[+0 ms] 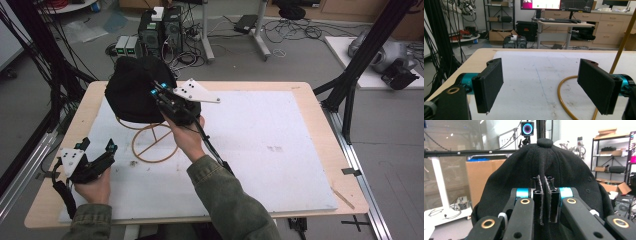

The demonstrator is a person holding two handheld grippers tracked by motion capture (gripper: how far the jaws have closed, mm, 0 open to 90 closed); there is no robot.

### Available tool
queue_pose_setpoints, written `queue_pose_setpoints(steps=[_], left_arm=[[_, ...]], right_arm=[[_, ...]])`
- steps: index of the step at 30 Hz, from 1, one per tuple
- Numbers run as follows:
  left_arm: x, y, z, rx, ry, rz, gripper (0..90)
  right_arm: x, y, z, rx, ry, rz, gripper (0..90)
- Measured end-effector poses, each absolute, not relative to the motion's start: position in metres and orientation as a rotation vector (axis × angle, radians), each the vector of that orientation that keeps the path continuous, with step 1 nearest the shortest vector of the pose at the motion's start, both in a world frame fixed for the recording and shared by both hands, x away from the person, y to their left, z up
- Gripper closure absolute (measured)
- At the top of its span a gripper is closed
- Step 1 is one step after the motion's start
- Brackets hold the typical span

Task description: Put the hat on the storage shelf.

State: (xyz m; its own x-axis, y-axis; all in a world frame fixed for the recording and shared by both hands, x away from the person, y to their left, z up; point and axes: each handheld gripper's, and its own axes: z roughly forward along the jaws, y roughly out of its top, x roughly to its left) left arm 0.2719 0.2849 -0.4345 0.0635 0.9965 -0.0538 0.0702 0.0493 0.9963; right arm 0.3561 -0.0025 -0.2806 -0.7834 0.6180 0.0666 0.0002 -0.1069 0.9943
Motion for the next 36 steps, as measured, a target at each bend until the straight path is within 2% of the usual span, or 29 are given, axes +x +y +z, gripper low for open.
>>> queue_pose_setpoints(steps=[31,33,36], left_arm=[[0.272,0.286,-0.434,1.244,1.237,1.089,21.2],[0.272,0.286,-0.434,1.244,1.235,1.091,21.2],[0.272,0.286,-0.434,1.245,1.235,1.092,21.2]], right_arm=[[0.362,0.009,-0.282,0.725,1.906,1.873,85.0],[0.362,0.009,-0.282,0.729,1.901,1.879,83.6],[0.362,0.01,-0.282,0.728,1.902,1.892,76.6]])
